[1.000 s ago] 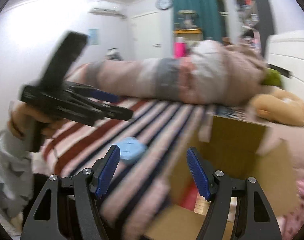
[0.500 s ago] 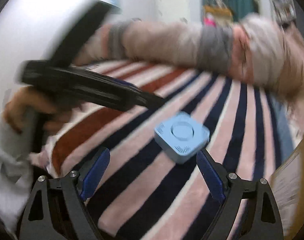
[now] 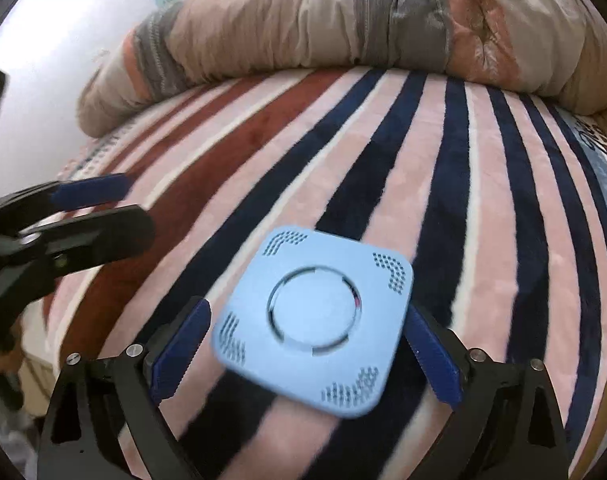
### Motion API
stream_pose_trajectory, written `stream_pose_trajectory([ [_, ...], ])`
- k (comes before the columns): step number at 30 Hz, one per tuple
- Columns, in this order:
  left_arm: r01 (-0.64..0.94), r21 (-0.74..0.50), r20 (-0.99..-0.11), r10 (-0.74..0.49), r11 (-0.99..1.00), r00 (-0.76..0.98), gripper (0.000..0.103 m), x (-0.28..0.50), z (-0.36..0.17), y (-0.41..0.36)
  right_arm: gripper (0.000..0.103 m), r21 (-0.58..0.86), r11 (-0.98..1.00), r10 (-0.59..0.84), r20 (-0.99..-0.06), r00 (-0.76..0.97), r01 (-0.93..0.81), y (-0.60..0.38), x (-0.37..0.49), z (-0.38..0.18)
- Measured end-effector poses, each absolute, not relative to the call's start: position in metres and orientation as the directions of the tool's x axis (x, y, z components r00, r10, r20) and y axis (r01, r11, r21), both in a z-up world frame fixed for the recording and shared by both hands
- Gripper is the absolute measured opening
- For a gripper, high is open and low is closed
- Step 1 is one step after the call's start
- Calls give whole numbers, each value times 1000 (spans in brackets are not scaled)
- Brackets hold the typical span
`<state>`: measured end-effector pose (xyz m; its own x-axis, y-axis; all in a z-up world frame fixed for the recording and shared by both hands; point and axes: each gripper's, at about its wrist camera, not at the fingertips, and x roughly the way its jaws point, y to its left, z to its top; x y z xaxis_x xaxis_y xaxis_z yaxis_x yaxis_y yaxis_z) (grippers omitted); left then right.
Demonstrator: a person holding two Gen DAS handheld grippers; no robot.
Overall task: Organize rigid objects
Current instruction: 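Grasp the light-blue square speaker with the right tool, then carry the blue speaker into the box and open the right tool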
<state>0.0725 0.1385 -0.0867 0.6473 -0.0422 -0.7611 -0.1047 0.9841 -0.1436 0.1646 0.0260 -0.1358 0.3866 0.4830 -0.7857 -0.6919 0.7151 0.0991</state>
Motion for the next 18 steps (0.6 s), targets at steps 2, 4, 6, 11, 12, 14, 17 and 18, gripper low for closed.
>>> stream_pose_trajectory([
  [2,-105,-166,-764,-60,980,642,76,73,-89,142,90,62,731,444,-800,404,-680,31,166,-140],
  [4,-90,-174,-766,-77,981,639,76,72,-90,140,88,44,707,452,-796,403,-706,26,159,-138],
  [6,-60,-193,-764,-112,979,636,76,71,-90,137,88,34,649,475,-798,370,-760,16,150,-134],
  [11,-9,-232,-762,-176,973,624,76,72,-89,126,89,-28,505,477,-824,306,-863,-16,124,-132],
  [12,-2,-233,-763,-181,973,620,76,73,-89,122,89,-92,530,440,-820,365,-843,-22,121,-134],
  [14,9,-239,-764,-194,971,615,76,73,-90,118,89,-161,572,390,-809,440,-804,-35,118,-137],
  [17,27,-244,-776,-212,969,594,76,75,-93,108,89,-58,617,431,-810,398,-785,-49,124,-139],
  [18,35,-247,-781,-220,968,585,76,76,-95,105,89,-44,641,421,-815,399,-766,-51,126,-140],
])
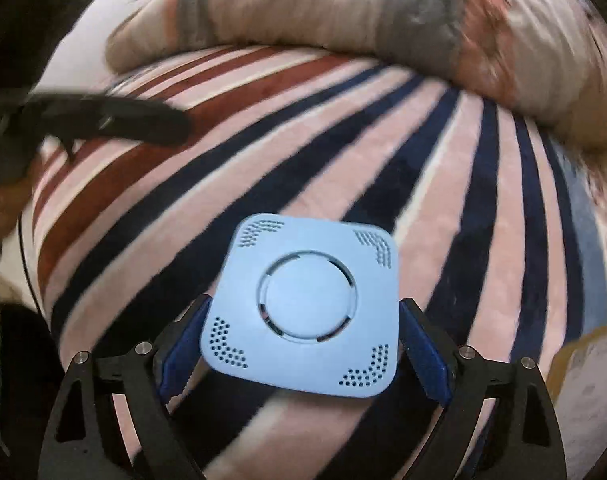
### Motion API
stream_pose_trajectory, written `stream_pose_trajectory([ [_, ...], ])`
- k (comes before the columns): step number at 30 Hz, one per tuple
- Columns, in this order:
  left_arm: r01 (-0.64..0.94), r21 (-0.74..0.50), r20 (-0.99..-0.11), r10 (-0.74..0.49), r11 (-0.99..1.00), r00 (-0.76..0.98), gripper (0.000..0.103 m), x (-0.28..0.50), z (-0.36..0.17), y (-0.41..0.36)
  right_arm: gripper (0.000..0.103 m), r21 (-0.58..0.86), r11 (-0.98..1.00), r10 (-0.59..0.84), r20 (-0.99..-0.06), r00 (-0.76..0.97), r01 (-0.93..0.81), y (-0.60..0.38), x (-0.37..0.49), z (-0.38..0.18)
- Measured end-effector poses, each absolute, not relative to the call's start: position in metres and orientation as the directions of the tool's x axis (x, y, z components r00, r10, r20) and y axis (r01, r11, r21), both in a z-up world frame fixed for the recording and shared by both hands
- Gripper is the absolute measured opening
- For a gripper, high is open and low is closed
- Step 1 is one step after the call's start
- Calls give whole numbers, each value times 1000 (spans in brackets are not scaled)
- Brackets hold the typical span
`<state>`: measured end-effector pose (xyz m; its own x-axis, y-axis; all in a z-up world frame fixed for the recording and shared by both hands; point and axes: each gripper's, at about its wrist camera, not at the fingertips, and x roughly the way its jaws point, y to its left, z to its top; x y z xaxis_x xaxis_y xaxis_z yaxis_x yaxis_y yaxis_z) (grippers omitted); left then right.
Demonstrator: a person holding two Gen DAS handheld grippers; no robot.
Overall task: Organize rigid objects
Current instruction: 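Carry the blue speaker into the box and open the right tool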
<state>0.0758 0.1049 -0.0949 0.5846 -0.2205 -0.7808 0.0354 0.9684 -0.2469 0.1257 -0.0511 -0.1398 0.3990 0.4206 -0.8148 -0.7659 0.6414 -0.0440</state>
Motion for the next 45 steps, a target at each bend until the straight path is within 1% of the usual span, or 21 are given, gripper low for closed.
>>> stream_pose_trajectory([
  [1,49,-257,-783,-238,965,575,76,77,-96,102,88,-27,668,414,-817,402,-744,-53,128,-139],
  [2,66,-272,-783,-261,960,565,76,78,-98,99,80,2,676,438,-805,400,-737,-54,125,-138],
  [4,103,-311,-774,-314,945,550,76,78,-99,92,79,-13,677,443,-792,421,-736,-55,120,-135],
  [7,163,-359,-743,-387,919,546,76,75,-91,81,79,-41,645,501,-731,462,-763,-59,101,-119],
  [10,231,-437,-670,-486,869,561,76,66,-68,72,79,-45,616,580,-649,492,-786,-64,79,-87],
  [13,329,-451,-602,-554,830,575,75,55,-36,55,79,-54,606,626,-584,517,-794,-73,61,-54],
  [15,399,-451,-560,-602,798,569,63,49,-15,41,79,-50,606,654,-537,533,-794,-75,53,-32],
  [17,446,-470,-520,-647,762,557,55,46,5,29,79,-47,619,671,-488,559,-784,-88,43,-11],
  [19,477,-447,-509,-654,757,560,54,46,24,10,79,-48,634,674,-454,582,-772,-99,35,5],
  [21,505,-409,-511,-649,760,563,49,48,41,-13,79,-57,651,669,-428,608,-757,-116,31,19],
  [23,521,-394,-518,-652,757,555,45,54,52,-33,79,-48,673,656,-422,626,-738,-136,34,28],
  [28,570,-364,-555,-663,737,503,45,82,64,-95,79,-21,742,596,-437,673,-670,-192,41,40],
  [30,588,-344,-582,-658,732,478,45,94,63,-124,79,-2,771,565,-459,686,-636,-213,48,41],
  [35,603,-323,-654,-633,730,416,45,120,50,-173,79,30,825,485,-548,681,-564,-256,70,36],
  [37,591,-302,-688,-600,748,409,47,127,43,-186,79,33,841,454,-583,673,-539,-264,78,29],
  [38,580,-275,-706,-570,767,421,53,130,40,-190,79,33,849,437,-605,666,-528,-268,82,25],
  [39,575,-266,-711,-560,774,426,67,131,38,-190,79,23,856,414,-627,659,-516,-269,87,21],
  [41,569,-262,-696,-561,779,448,81,128,40,-185,82,-6,871,372,-647,666,-492,-272,92,16],
  [42,569,-251,-692,-556,783,460,82,126,40,-183,87,-13,872,363,-653,665,-489,-272,96,14],
  [45,553,-227,-684,-535,802,495,84,121,46,-173,89,-4,866,376,-655,656,-500,-277,92,11],
])
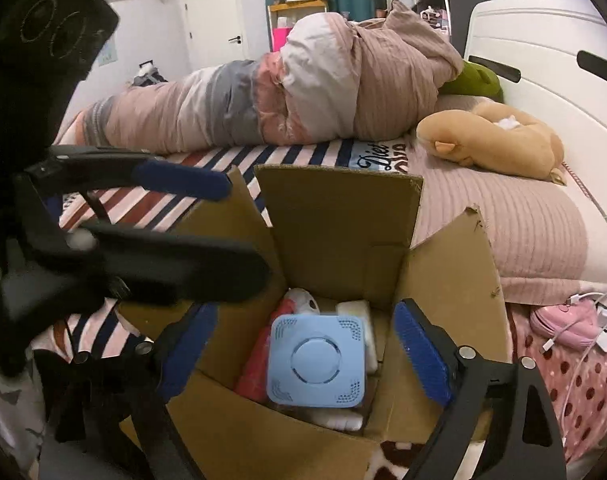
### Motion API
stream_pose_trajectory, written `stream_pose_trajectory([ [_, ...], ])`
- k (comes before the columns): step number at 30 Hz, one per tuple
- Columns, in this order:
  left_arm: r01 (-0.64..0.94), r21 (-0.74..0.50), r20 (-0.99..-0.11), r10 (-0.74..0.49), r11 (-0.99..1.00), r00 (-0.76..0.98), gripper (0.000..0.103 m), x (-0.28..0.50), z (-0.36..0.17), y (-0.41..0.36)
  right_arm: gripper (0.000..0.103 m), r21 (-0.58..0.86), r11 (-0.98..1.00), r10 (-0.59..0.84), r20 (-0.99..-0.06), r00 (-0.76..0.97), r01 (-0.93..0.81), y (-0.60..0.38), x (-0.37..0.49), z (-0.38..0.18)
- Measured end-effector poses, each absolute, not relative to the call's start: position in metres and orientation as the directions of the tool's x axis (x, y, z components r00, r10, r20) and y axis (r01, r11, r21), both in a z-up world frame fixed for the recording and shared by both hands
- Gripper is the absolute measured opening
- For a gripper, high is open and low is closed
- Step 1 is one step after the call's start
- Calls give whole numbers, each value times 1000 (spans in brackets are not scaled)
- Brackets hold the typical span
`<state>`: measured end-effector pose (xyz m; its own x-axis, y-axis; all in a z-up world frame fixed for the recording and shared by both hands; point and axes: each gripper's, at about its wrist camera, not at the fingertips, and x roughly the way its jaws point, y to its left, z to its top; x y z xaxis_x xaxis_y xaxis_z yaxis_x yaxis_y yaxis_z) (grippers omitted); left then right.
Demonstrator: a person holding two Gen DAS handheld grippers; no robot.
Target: Organize rigid objects
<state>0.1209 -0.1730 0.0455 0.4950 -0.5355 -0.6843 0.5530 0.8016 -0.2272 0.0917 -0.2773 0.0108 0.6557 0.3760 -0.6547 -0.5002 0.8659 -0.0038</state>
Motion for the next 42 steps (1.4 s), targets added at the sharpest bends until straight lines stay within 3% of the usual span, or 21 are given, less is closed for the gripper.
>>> stream_pose_trajectory([
  [8,425,-181,-646,-433,887,629,90,98,56,-130,95,-19,843,415,-613,672,-538,-274,85,17],
  [13,250,-103,-606,-260,963,752,91,65,56,-97,103,-56,780,510,-519,686,-623,-269,66,27],
  [16,147,-71,-577,-161,987,801,98,47,54,-81,103,-75,763,540,-472,697,-642,-265,56,35],
  [22,-22,-20,-505,9,1000,863,98,24,47,-62,103,-71,727,608,-398,687,-683,-263,43,46],
  [27,-111,-72,-455,66,991,888,98,19,38,-45,103,-114,715,612,-374,697,-689,-255,38,49],
  [42,-147,-57,-458,105,988,883,98,19,27,-38,103,-106,718,602,-401,690,-688,-249,48,37],
])
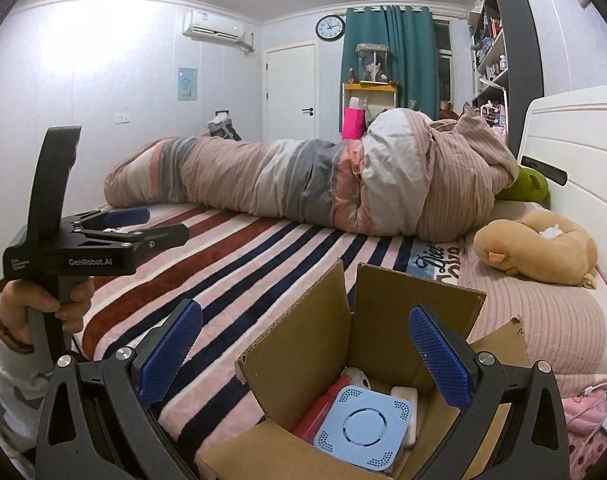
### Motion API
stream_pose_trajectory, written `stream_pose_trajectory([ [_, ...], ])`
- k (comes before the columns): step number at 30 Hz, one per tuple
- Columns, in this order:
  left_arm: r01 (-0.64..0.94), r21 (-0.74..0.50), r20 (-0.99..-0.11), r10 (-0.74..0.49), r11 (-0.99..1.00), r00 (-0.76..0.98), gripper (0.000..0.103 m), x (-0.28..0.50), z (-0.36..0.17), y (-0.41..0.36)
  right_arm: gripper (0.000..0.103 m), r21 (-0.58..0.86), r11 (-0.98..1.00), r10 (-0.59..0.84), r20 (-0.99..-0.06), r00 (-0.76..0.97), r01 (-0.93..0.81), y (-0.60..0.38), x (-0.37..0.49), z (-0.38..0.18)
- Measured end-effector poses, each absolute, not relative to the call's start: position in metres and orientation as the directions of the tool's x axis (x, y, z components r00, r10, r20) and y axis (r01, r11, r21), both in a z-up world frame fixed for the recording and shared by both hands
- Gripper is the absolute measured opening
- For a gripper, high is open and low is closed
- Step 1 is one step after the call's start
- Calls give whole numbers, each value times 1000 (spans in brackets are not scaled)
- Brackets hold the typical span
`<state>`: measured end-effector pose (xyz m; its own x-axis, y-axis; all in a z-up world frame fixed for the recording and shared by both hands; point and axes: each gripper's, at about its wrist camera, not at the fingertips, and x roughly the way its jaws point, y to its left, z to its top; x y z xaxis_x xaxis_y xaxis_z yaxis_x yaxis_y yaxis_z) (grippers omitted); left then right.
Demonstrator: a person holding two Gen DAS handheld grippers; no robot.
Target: Organize rigid objects
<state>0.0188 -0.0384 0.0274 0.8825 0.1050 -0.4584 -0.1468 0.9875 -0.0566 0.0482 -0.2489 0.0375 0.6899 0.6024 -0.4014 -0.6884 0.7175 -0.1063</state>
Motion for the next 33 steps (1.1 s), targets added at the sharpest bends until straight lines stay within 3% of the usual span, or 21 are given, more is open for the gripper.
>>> stream_pose_trajectory([
  [33,-157,-51,-458,117,986,881,98,15,26,-38,103,-68,757,570,-417,708,-650,-246,47,29],
])
